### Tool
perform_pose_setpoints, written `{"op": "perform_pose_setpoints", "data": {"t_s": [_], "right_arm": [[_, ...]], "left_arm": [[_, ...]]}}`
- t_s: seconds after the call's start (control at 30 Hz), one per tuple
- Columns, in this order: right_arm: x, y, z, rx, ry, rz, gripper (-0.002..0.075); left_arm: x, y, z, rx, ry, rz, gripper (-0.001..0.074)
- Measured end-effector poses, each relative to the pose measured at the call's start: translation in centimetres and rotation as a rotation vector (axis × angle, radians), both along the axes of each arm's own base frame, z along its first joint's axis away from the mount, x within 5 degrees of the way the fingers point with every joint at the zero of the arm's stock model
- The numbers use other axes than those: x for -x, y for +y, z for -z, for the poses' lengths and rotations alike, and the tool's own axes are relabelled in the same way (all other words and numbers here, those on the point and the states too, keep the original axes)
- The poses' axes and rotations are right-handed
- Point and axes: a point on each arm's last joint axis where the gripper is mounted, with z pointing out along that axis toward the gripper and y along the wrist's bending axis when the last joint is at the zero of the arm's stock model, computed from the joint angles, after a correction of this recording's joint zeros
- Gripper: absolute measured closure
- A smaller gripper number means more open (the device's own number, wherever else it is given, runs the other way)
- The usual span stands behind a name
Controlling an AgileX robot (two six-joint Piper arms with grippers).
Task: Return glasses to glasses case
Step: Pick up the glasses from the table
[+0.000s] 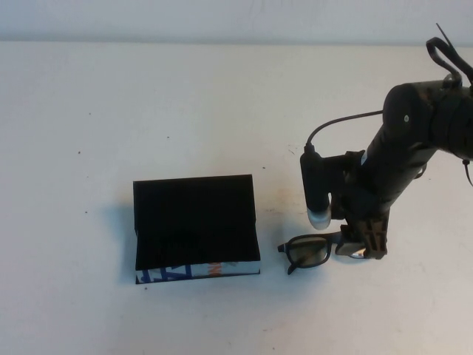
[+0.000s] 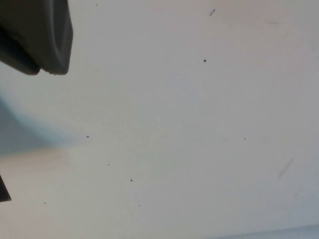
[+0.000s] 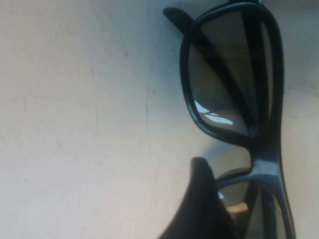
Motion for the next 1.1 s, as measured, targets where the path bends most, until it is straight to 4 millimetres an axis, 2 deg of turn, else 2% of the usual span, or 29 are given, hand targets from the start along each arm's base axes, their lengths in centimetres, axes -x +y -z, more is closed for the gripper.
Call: {"op": "perform_pose_setpoints", "data": {"t_s": [0.53, 0.83, 1.1], "right_arm": [[-1.7, 0.9, 2.0, 0.026, 0.014, -0.020, 0.0287], [-2.0, 1.1, 3.2, 0.046, 0.032, -0.051, 0.0287], [-1.9, 1.1, 3.6, 0.052, 0.048, -0.053, 0.0328]], "left_arm": [[0.0, 0.0, 0.0, 0.000, 0.000, 0.000, 0.0736], [0.0, 0.0, 0.0, 0.000, 0.000, 0.000, 0.0736], [0.0, 0.0, 0.0, 0.000, 0.000, 0.000, 0.0736]]}}
